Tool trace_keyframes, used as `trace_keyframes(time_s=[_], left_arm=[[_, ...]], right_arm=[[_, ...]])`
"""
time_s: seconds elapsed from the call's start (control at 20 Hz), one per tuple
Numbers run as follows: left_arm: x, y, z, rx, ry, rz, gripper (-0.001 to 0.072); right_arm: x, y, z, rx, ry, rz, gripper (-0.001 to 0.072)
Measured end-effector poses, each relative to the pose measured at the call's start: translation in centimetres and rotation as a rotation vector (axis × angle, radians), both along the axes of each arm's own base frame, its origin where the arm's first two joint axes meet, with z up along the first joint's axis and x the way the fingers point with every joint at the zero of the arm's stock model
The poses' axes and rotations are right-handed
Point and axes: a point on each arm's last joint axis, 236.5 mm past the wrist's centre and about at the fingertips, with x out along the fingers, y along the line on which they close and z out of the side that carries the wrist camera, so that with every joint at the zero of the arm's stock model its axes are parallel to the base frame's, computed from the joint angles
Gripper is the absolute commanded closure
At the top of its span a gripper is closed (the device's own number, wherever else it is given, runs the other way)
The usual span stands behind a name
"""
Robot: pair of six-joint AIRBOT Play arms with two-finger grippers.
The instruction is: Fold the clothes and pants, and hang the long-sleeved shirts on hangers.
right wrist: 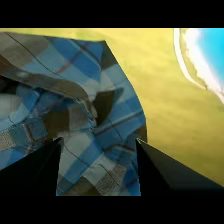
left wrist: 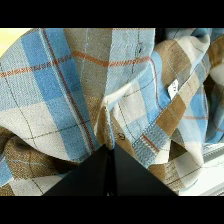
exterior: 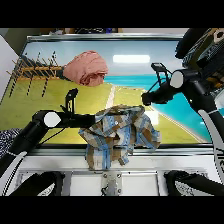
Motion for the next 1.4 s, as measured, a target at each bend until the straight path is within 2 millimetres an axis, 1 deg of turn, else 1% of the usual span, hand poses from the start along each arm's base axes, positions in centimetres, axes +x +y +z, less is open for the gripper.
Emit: trace_keyframes(time_s=[0.1,0.2,0.35,0.45,0.55,0.6,0.65,0.7,0.75,0.8,0.85,0.9,1.0,1.05,1.1,1.2,1.25,1.3,1.35,1.4], left_arm=[[0.0,-0.1,0.0,-0.001,0.0,-0.002,0.0693],[-0.1,-0.1,0.0,-0.001,0.0,-0.003,0.0693],[-0.1,-0.1,0.0,-0.001,0.001,-0.003,0.0693],[-0.1,-0.1,0.0,-0.001,0.001,-0.003,0.0693],[-0.1,-0.1,0.0,-0.001,0.001,-0.002,0.0693],[-0.1,-0.1,0.0,-0.001,0.0,-0.002,0.0693],[-0.1,-0.1,0.0,-0.001,0.0,-0.002,0.0692],[-0.1,-0.1,0.0,-0.001,0.001,-0.003,0.0693],[-0.1,-0.1,0.0,-0.001,0.001,-0.002,0.0693],[0.0,0.0,0.1,-0.001,0.0,-0.001,0.0693],[0.2,0.1,0.4,-0.001,-0.001,0.002,0.0693],[0.5,0.3,1.0,-0.003,-0.006,0.006,0.0693],[1.4,0.7,3.2,-0.009,-0.026,0.001,0.0693],[1.7,0.7,4.7,-0.013,-0.038,-0.013,0.0693],[1.7,0.6,6.2,-0.015,-0.049,-0.036,0.0693],[1.0,0.1,8.9,-0.015,-0.062,-0.096,0.0693],[0.4,-0.4,9.9,-0.014,-0.063,-0.13,0.0693],[-0.3,-0.8,10.6,-0.011,-0.061,-0.166,0.0693],[-1.2,-1.3,10.9,-0.005,-0.053,-0.206,0.0693],[-2.2,-1.6,10.7,0.005,-0.035,-0.241,0.0693]], right_arm=[[-1.0,-0.2,-1.8,0.064,0.038,-0.058,0.0221],[-1.2,0.5,-3.4,0.141,0.051,-0.114,0.0221],[-0.6,1.8,-5.2,0.234,0.038,-0.185,0.0222],[0.0,2.4,-6.2,0.264,0.028,-0.216,0.0221],[0.2,3.1,-7.3,0.278,0.035,-0.226,0.0223],[0.2,3.5,-7.8,0.28,0.04,-0.227,0.0261],[0.1,3.9,-8.3,0.28,0.048,-0.221,0.0472],[-0.1,4.4,-8.6,0.28,0.053,-0.21,0.064],[-0.2,4.8,-8.8,0.278,0.051,-0.184,0.0693],[-0.2,5.0,-8.7,0.273,0.043,-0.158,0.0693],[-0.1,5.0,-8.1,0.261,0.027,-0.125,0.0693],[0.0,4.7,-7.0,0.243,0.01,-0.091,0.0693],[0.2,3.7,-3.1,0.179,-0.03,-0.003,0.0694],[-0.1,2.9,-0.6,0.133,-0.039,0.04,0.0693],[-0.7,2.2,1.7,0.095,-0.037,0.071,0.0693],[-2.7,0.7,6.5,0.031,-0.02,0.098,0.0693],[-3.8,0.3,8.2,0.012,-0.006,0.099,0.0693],[-5.0,0.0,9.5,-0.001,0.01,0.098,0.0693],[-6.1,-0.1,10.3,-0.013,0.028,0.094,0.0693],[-7.1,-0.1,10.9,-0.023,0.042,0.087,0.0694]])
